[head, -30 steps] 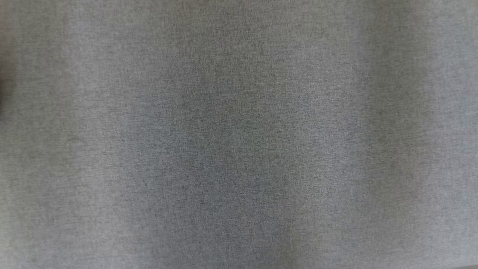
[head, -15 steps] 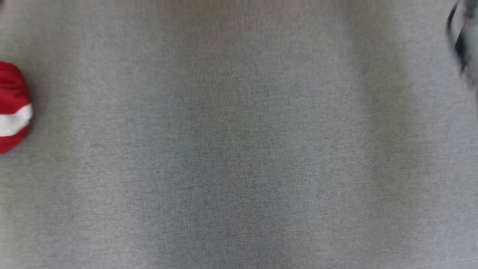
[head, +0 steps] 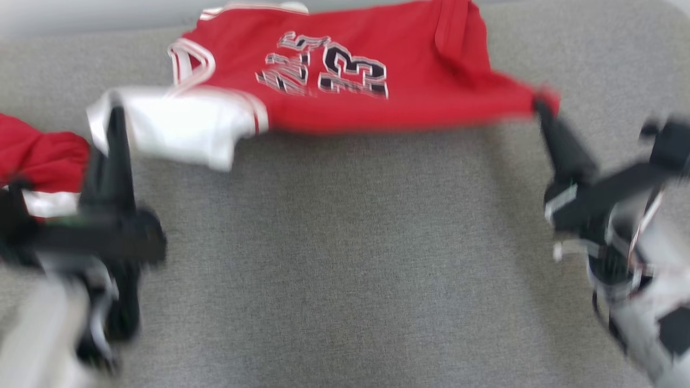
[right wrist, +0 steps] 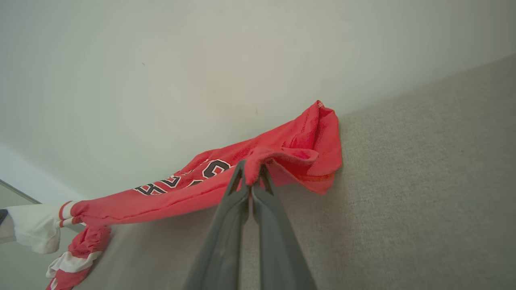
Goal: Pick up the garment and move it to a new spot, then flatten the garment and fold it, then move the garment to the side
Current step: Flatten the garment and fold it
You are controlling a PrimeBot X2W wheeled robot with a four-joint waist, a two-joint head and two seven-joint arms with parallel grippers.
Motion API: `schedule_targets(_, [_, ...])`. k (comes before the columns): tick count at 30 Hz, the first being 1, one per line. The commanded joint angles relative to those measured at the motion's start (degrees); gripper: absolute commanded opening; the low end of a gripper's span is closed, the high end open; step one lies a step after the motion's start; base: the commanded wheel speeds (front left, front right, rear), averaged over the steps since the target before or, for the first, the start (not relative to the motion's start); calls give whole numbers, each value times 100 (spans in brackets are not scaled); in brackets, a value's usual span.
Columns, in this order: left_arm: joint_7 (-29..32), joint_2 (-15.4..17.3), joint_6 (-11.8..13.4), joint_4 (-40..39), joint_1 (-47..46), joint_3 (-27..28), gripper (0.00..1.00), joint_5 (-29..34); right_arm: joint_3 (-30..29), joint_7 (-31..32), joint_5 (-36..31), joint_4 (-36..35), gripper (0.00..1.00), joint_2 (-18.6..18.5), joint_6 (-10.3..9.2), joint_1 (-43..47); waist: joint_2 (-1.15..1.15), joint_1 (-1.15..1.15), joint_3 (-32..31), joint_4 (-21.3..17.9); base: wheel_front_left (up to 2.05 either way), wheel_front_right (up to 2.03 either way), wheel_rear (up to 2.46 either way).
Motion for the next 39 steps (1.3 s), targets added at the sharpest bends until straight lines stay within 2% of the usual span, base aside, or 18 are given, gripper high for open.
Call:
schedule_targets(1, [-11,-67,87,-174,329,84,0,9,-32,-14,79,-72,0,-32,2,245,1,2,-199,6,0,0,0])
schedule_targets(4, [-12,-179,205,-581,1249,140,0,72,-146,-58,61,-244,0,-101,2,963,1,2,-295,11,0,0,0])
schedule_targets(9, [-12,-457,249,-823,2426,159,0,153,-335,-129,-100,-383,0,-84,2,2037,1,2,-438,0,0,0,0])
schedule_targets(13, [-13,-805,190,-851,3169,331,0,237,-533,-198,-248,-446,0,-9,2,2778,1,2,-600,-32,0,0,0])
schedule_targets(14, [-12,-932,91,-786,3466,340,0,325,-613,-210,-369,-452,0,10,2,3148,1,2,-709,-17,0,0,0])
schedule_targets(19, [-13,-1090,-42,-613,4011,254,0,445,-911,-167,-613,-434,0,132,2,3961,1,2,-975,39,0,0,0])
schedule_targets(29, [-13,-1211,-185,-387,4377,299,0,562,-1564,156,-1173,-712,0,434,2,4716,1,2,-1087,11,0,0,0])
schedule_targets(34, [23,-1196,-334,-351,4034,209,0,693,-1814,476,-1366,-989,0,676,2,4675,1,2,-1117,-7,0,0,0])
schedule_targets(39, [200,-1042,-413,-296,3487,156,0,801,-2015,876,-1395,-1264,0,889,2,4409,1,2,-1055,-101,0,0,0])
